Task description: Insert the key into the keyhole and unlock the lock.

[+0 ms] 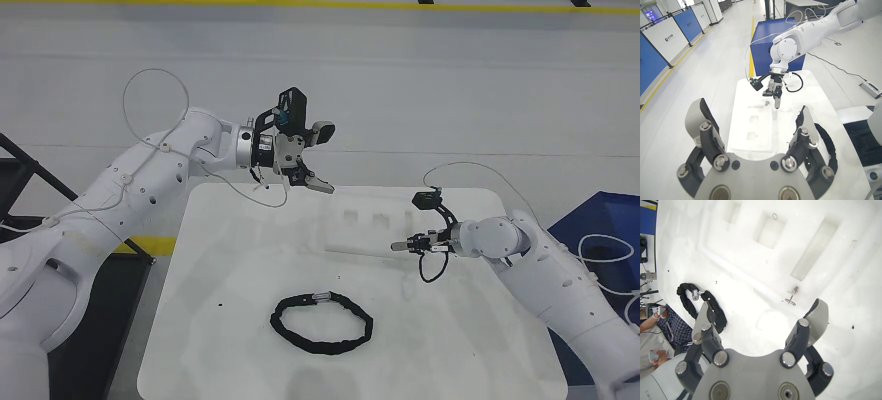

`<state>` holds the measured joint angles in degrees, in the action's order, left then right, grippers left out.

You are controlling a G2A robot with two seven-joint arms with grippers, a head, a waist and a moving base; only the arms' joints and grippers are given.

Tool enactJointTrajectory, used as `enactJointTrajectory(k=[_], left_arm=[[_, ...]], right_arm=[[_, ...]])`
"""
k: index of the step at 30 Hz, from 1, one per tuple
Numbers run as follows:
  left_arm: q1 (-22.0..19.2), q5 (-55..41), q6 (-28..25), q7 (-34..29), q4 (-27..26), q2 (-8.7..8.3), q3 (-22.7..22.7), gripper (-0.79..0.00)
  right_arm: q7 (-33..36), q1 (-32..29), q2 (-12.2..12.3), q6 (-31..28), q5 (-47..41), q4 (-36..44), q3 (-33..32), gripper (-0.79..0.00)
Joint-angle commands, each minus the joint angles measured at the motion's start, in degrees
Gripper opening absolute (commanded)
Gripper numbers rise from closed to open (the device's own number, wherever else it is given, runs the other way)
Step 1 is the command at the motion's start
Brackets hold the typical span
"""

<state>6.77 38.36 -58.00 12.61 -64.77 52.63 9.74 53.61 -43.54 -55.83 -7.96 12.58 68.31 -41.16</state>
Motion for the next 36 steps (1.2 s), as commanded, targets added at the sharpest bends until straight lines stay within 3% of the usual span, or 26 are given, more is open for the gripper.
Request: enactJointTrajectory(k=[1,16,18,19,28,36], left_arm=[[0.0,0.0,0.0,0.0,0.0,0.00,0.0,0.000],[0.0,0.0,0.0,0.0,0.0,0.00,0.0,0.000],[0.0,0.0,0.0,0.0,0.0,0.00,0.0,0.000],[0.0,0.0,0.0,0.0,0.0,0.00,0.0,0.000],[0.0,0.0,0.0,0.0,0.0,0.00,0.0,0.000],[0.0,0.0,0.0,0.0,0.0,0.00,0.0,0.000]], right_arm=[[0.0,0.0,0.0,0.0,0.0,0.0,0.0,0.000],[3.3,1.4,-1.7,10.3,8.5,3.2,3.0,0.000],[3.5,1.7,-2.1,10.9,9.2,2.8,3.4,-0.080],[3.5,1.8,-2.2,11.0,9.3,2.5,3.5,-0.185],[4.8,2.8,-3.4,13.7,13.0,0.8,4.5,-0.397],[3.9,3.0,-4.0,14.5,14.7,-0.5,4.1,-0.431]])
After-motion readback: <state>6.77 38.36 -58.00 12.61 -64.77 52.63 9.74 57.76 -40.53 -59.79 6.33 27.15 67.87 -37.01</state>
